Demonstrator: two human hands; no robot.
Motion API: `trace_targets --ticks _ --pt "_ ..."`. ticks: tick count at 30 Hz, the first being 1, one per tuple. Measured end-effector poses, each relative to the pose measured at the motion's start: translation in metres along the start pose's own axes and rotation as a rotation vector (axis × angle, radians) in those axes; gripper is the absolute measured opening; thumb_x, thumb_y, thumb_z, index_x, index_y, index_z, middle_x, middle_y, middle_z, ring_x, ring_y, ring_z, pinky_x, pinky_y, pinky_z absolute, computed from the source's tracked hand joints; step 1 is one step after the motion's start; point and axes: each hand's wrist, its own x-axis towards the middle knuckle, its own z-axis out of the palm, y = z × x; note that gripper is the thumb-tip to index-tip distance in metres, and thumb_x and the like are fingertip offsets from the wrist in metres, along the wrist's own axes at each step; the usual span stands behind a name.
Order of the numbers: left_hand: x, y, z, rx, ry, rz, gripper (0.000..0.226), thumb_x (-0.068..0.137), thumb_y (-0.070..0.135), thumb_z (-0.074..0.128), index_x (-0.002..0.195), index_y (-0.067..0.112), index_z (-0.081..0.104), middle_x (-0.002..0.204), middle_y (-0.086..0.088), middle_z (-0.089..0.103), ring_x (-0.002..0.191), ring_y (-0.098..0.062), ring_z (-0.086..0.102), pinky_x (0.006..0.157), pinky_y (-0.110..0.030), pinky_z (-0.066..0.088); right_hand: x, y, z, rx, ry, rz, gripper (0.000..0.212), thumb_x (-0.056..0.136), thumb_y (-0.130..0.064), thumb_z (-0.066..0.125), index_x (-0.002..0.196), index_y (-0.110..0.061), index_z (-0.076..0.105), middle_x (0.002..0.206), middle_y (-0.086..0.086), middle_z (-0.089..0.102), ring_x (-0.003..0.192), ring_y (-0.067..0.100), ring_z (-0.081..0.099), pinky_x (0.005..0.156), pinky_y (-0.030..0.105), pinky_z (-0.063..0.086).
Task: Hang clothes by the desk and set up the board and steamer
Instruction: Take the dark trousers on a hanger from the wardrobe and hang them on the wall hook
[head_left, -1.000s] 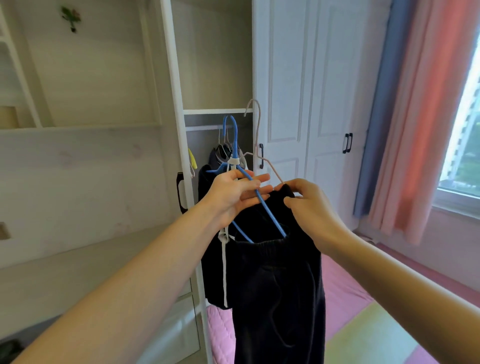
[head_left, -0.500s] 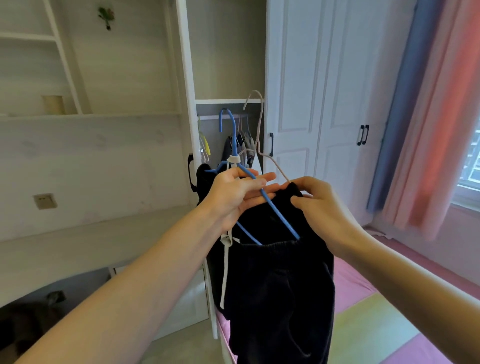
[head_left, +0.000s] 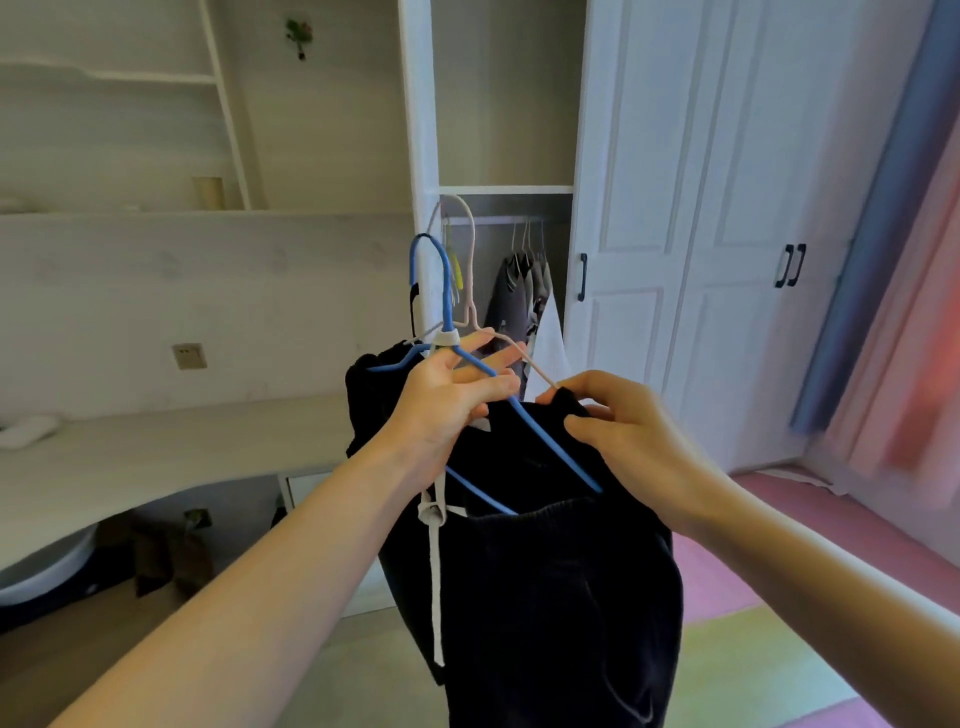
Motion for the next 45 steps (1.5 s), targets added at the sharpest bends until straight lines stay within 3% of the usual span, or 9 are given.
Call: trace_targets --ticks 5,11,15,19,26,32,38,42,45 --pt "-0.01 0.003 -0.011 0.069 0.078 0.018 0.048 0.084 0.002 0.067 0.13 0.007 0.054 0.119 0.015 0.067 0.106 -0.003 0.064 0.091 -0.031 0.051 0.002 0.002 0.009 0.016 -0.106 -0.016 0.029 0.09 0.002 0.05 0.096 -0.021 0.067 0.094 0.008 0.071 0.087 0.019 0.068 0.077 0.029 0.056" --pt "-0.022 0.007 -0.031 0.081 0.18 0.044 0.01 0.088 0.008 0.063 0.097 0.012 0.068 0.126 0.006 0.063 0.115 -0.011 0.061 0.092 -0.036 0.052 0.01 0.003 0.028 -0.011 -0.188 -0.041 0.029 0.088 0.002 0.051 0.099 -0.019 0.068 0.095 0.002 0.07 0.09 0.013 0.067 0.08 0.023 0.052" --pt "-0.027 0.005 -0.043 0.048 0.314 0.06 0.021 0.093 0.018 0.06 0.112 0.011 0.064 0.099 0.013 0.069 0.105 -0.014 0.066 0.093 -0.039 0.053 0.017 0.005 0.056 -0.037 -0.235 -0.081 0.022 0.092 -0.009 0.049 0.098 -0.021 0.066 0.094 0.004 0.068 0.085 0.015 0.067 0.081 0.028 0.055" --pt "-0.032 0.0 -0.063 0.077 0.468 0.087 0.033 0.098 0.032 0.052 0.122 0.009 0.053 0.106 0.0 0.061 0.098 -0.012 0.069 0.094 -0.043 0.052 0.025 0.002 0.091 -0.097 -0.216 -0.172 0.02 0.097 -0.031 0.049 0.096 -0.02 0.064 0.086 0.003 0.068 0.079 0.017 0.064 0.072 0.028 0.053" --pt "-0.042 0.008 -0.123 0.195 0.571 0.158 0.044 0.1 0.04 0.038 0.133 0.012 0.047 0.083 0.023 0.067 0.105 -0.011 0.063 0.104 -0.047 0.043 0.057 -0.008 0.15 -0.262 -0.264 -0.358 0.021 0.088 -0.046 0.059 0.094 -0.026 0.059 0.088 -0.01 0.063 0.08 0.008 0.06 0.074 0.026 0.053" --pt "-0.038 0.023 -0.192 0.252 0.63 0.25 0.047 0.1 0.038 0.041 0.139 0.011 0.04 0.093 0.012 0.06 0.099 -0.008 0.065 0.098 -0.035 0.049 0.1 -0.031 0.207 -0.483 -0.262 -0.595 0.018 0.093 -0.04 0.054 0.098 -0.023 0.056 0.088 -0.011 0.056 0.076 0.006 0.053 0.069 0.024 0.047" --pt "-0.032 0.032 -0.279 0.293 0.669 0.267 0.042 0.101 0.026 0.044 0.139 0.009 0.039 0.126 0.002 0.05 0.106 -0.012 0.063 0.083 -0.024 0.056 0.141 -0.046 0.287 -0.67 -0.225 -0.791 0.029 0.097 -0.038 0.046 0.103 -0.013 0.059 0.094 0.0 0.057 0.07 0.024 0.057 0.064 0.041 0.05" --pt "-0.036 0.031 -0.335 0.391 0.662 0.271 0.037 0.102 0.015 0.04 0.136 0.003 0.043 0.129 0.01 0.048 0.096 0.025 0.05 0.074 -0.008 0.05 0.164 -0.057 0.339 -0.802 -0.218 -0.841 0.036 0.099 -0.042 0.041 0.11 -0.012 0.057 0.102 0.001 0.057 0.07 0.027 0.059 0.061 0.041 0.051" --pt "-0.036 0.028 -0.37 0.444 0.689 0.28 0.03 0.101 0.013 0.04 0.128 0.001 0.046 0.123 0.007 0.058 0.102 0.023 0.049 0.083 -0.014 0.052 0.177 -0.066 0.382 -0.71 -0.263 -0.838 0.034 0.099 -0.03 0.044 0.128 -0.012 0.047 0.111 0.002 0.056 0.078 0.027 0.061 0.063 0.04 0.051"
